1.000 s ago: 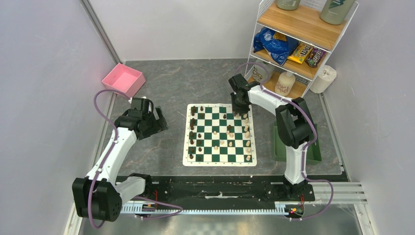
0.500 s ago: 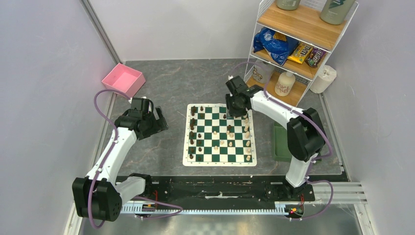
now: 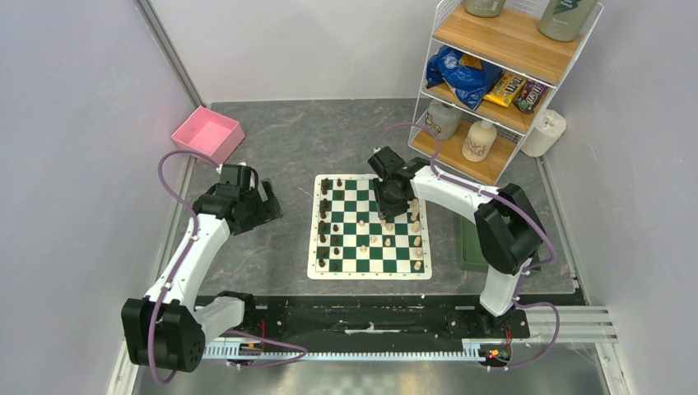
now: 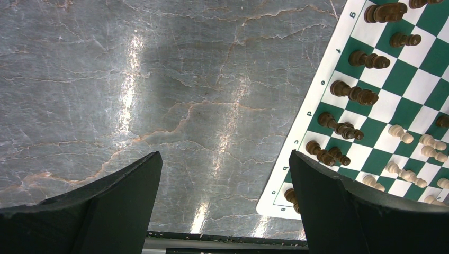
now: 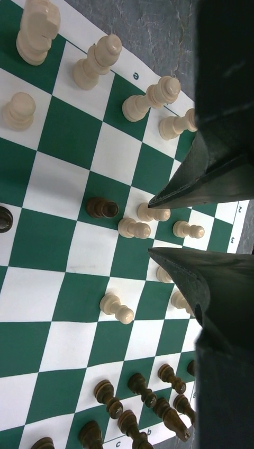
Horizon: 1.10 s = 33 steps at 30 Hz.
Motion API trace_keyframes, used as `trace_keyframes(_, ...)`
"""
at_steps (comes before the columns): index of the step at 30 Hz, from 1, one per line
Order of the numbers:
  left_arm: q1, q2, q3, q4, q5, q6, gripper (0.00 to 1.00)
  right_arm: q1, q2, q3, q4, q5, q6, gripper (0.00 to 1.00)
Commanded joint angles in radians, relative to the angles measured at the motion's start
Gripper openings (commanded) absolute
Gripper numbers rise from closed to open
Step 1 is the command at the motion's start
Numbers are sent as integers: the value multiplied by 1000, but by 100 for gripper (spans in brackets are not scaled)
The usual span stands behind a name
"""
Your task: Set up the chess pieces on the board
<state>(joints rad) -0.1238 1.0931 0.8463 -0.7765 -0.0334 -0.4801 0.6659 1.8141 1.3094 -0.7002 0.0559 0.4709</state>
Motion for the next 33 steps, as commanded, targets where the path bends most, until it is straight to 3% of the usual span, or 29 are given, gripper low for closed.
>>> trace_keyframes(1, 4, 0, 37, 2, 1, 18, 97, 7, 7, 4, 5, 10, 7, 39)
trace_keyframes(18, 4, -1, 37, 2, 3, 17, 97, 8, 78, 47, 18, -2, -8, 32)
trace_keyframes(23, 4, -2, 37, 2, 3, 17, 97, 8, 76, 50, 17, -2, -11, 23)
trace_keyframes(26, 4, -1, 37, 3, 3, 17, 97, 8, 59, 53, 13, -6, -11, 15)
trace_keyframes(33, 4, -1, 38, 2, 5, 18, 97, 8, -49, 48, -20, 47, -11, 15)
